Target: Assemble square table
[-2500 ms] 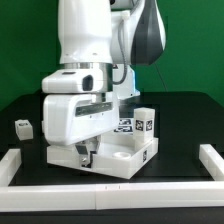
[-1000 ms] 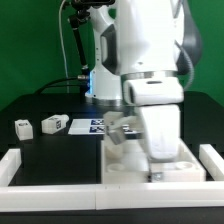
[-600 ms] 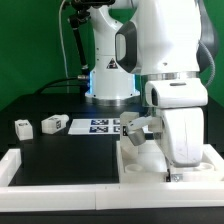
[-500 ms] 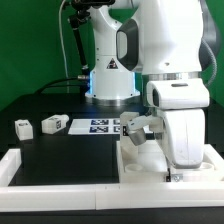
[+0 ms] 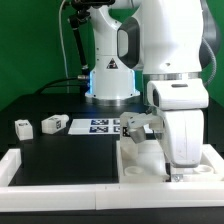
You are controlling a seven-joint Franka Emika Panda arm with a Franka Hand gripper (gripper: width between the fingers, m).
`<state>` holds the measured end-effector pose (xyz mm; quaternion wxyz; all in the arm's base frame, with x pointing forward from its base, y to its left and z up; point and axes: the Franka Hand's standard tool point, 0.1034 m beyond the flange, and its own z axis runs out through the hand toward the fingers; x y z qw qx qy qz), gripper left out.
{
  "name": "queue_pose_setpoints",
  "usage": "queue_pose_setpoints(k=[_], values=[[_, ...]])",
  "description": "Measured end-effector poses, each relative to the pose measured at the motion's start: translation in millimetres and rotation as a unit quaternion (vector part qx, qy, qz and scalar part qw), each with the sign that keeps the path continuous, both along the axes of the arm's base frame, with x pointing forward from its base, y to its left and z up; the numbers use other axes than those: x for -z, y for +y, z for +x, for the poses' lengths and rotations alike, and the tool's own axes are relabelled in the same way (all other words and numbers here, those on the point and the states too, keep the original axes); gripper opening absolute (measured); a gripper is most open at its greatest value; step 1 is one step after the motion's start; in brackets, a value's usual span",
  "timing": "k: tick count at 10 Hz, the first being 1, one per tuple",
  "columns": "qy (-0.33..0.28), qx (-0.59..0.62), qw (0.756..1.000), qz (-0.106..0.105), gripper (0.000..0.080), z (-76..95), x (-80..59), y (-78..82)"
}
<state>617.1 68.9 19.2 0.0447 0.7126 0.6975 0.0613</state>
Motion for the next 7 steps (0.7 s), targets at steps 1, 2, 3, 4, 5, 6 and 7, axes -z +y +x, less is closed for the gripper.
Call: queue_pose_setpoints(k=[1,2,3,4,5,6,7], values=[[0.007,-0.001,1.000,-0.001,0.0513,-5.3,0.1,0.1],[0.012,-0.001,1.000,-0.002,0.0605,-9.4,0.0,0.3],[0.013,-0.002,1.000,-0.002,0.0605,-10.6,0.1,0.3],[0.013,-0.002,1.000,-0.002,0.0642,-11.1,0.1,0.4],[0.013,-0.002,1.000,-0.002,0.0647,-11.3,0.1,0.4],[0.013,-0.002,1.000,-0.002,0.0647,-11.4,0.1,0.4],[0.013,-0.002,1.000,-0.002,0.0649,-11.4,0.1,0.4]])
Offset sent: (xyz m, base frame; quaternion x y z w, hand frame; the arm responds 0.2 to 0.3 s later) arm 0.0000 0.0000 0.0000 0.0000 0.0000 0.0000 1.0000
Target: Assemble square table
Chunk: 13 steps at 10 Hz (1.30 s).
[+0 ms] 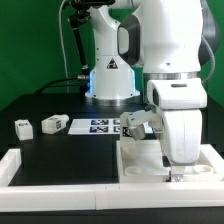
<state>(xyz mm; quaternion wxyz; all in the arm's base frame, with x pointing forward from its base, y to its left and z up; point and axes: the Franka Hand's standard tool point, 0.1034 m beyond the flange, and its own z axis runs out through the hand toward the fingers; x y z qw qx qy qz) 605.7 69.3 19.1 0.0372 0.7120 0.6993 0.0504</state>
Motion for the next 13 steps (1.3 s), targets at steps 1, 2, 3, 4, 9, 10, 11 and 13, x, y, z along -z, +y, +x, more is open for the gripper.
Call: queue_pose_setpoints(k=[1,2,3,4,9,10,11,13], values=[[0.000,0.000,1.000,0.000,0.0649,0.0,0.0,0.0],[0.000,0.000,1.000,0.000,0.0649,0.0,-0.5,-0.5],[0.012,0.003,1.000,-0.008,0.0649,0.8,-14.2,-9.1],[0.013,0.013,1.000,-0.015,0.0649,1.5,-42.9,-22.4],[0.010,0.121,0.992,-0.017,0.0649,-12.9,-88.1,-57.5],[0.010,0.160,0.987,-0.012,0.0649,-12.9,-87.3,-56.9],[0.009,0.193,0.981,-0.009,0.0649,-12.9,-87.3,-56.8],[0.009,0.250,0.968,-0.001,0.0649,-13.2,-86.7,-56.4]])
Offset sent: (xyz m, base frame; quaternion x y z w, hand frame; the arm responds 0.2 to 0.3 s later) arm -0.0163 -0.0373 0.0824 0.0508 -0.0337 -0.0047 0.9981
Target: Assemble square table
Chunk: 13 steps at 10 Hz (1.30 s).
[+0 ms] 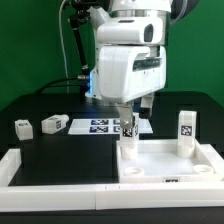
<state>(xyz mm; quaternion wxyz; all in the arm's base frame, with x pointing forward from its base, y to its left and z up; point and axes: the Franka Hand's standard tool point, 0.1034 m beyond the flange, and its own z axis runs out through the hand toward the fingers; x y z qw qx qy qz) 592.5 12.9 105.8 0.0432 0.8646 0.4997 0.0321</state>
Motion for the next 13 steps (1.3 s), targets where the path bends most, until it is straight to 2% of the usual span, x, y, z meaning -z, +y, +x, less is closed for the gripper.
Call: queue_pose_setpoints(k=[1,2,4,5,7,11,12,13], values=[[-0.003,0.034,0.999,0.004,0.0649,-1.4,-0.6,-1.5],[-0.006,0.069,0.998,0.013,0.0649,-13.8,-5.6,-12.2],[-0.001,0.136,0.990,0.028,0.0649,-47.5,-20.0,-48.3],[0.006,0.167,0.985,0.032,0.0649,-68.2,-21.3,-74.0],[0.003,0.270,0.961,0.056,0.0649,-99.2,-8.7,-106.4],[0.006,0.380,0.923,0.068,0.0649,-98.5,-7.2,-99.9],[0.007,0.415,0.907,0.070,0.0649,-102.1,-5.8,-101.4],[0.013,0.455,0.888,0.068,0.0649,-120.3,-0.2,-110.1]])
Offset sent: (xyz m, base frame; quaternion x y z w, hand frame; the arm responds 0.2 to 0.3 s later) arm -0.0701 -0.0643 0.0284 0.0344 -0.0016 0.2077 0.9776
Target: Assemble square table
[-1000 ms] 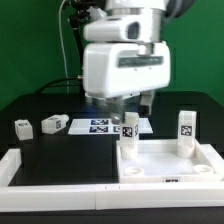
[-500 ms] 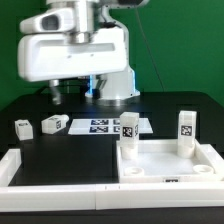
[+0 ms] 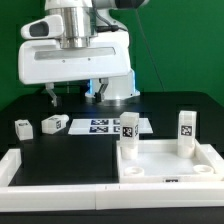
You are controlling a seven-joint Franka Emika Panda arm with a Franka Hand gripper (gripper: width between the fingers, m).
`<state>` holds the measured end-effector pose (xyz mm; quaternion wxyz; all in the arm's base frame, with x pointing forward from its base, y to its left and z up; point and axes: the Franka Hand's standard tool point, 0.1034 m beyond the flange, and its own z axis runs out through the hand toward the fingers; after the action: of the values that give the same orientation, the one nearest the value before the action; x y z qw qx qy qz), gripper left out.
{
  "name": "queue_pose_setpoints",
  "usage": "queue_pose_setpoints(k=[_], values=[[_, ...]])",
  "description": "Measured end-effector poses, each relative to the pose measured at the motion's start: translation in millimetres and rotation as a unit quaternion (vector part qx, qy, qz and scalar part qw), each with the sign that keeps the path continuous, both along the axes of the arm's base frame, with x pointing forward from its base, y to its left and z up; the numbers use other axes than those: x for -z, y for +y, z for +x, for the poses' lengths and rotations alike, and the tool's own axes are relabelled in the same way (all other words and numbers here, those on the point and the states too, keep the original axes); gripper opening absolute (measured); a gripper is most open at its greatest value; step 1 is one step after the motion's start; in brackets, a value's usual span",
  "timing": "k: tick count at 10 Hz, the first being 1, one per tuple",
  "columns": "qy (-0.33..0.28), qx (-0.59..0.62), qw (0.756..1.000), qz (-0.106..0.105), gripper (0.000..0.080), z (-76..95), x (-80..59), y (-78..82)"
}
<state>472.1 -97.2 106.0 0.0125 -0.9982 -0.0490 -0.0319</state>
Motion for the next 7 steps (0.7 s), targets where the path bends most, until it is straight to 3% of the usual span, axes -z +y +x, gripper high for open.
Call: queue_pose_setpoints(k=[2,4,7], values=[[0.018,0.091,0.996,0.015,0.0649,-45.5,12.9,-36.1],[0.036,0.190,0.981,0.026,0.0649,-71.3,25.2,-56.2],[0.036,0.275,0.960,0.033,0.0649,-64.8,23.8,-47.9]])
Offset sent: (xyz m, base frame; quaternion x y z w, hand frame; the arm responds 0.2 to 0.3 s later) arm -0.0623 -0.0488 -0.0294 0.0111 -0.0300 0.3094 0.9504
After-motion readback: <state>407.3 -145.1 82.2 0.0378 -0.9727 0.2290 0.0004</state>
